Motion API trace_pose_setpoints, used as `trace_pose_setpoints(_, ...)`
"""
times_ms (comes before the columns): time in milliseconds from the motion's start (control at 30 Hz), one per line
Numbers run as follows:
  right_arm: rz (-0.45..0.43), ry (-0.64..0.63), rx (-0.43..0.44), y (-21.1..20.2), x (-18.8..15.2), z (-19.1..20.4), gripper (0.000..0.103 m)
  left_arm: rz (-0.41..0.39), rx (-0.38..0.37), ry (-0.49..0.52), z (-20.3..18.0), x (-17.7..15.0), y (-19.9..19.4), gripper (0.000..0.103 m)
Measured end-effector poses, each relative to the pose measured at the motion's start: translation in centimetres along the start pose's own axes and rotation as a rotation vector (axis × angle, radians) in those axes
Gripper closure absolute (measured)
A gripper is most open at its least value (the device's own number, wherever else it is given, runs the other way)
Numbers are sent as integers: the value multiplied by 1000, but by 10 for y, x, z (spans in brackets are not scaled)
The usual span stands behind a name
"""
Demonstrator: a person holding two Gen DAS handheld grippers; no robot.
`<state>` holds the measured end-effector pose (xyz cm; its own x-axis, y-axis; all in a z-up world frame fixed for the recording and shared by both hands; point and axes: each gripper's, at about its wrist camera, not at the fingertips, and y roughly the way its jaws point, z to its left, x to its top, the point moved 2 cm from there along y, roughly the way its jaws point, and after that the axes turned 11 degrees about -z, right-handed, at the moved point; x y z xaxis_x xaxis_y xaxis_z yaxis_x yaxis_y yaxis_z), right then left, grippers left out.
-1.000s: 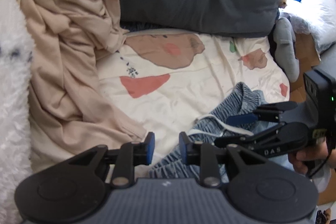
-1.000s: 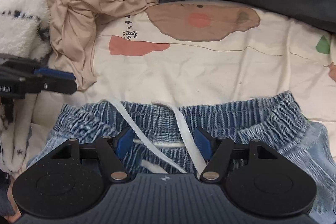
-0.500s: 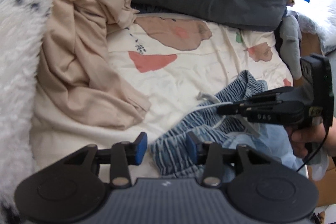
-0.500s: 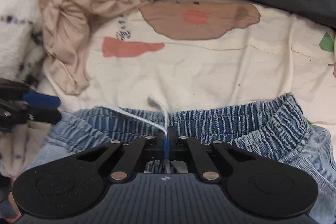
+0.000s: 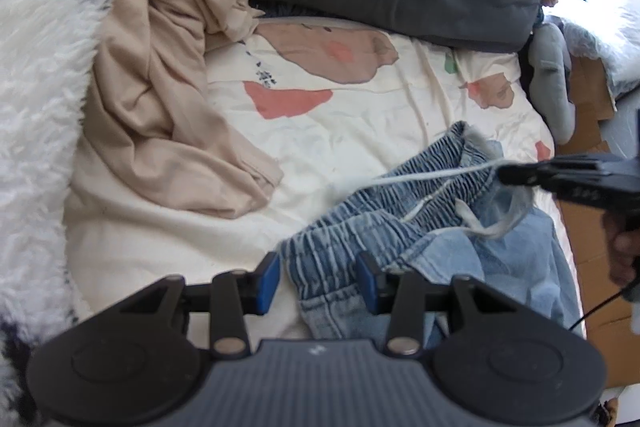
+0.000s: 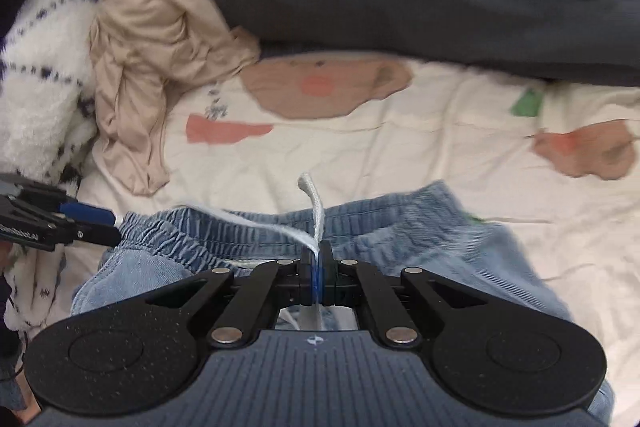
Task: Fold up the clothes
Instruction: 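Lift the waistband with the right tool and spread the jeans on the sheet, then lower the jeans waistband and open the right tool to release it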
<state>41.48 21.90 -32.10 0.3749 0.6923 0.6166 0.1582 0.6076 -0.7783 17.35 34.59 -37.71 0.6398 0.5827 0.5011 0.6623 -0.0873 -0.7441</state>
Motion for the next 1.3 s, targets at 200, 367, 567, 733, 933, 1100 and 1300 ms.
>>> trace_pose_setpoints(200, -10, 21, -33, -40, -5, -18, 103, 0, 9, -3, 1, -3, -2, 60)
trace_pose_setpoints(367, 18, 108, -87, -64, -29, -34, 103, -1, 13, 3, 1, -5, -4, 60)
trace_pose_setpoints(567, 66, 217, -121, -81, -71, -49, 103, 5, 23, 15, 0, -8, -6, 60)
trace_pose_setpoints(733, 130, 310, -168, -88, -106, -65, 103, 15, 17, 25, -2, -12, -8, 60)
trace_pose_setpoints(933, 194, 352, -250, -94, -140, -80, 103, 39, 9, 0, -4, -22, -9, 60)
trace_pose_setpoints(1100, 161, 307, -281, -99, -133, -89, 102, 53, 11, -44, -4, -31, -4, 60)
trace_pose_setpoints(1300, 90, 250, -281, -100, -103, -98, 100, 47, 39, -126, 0, -37, 5, 60)
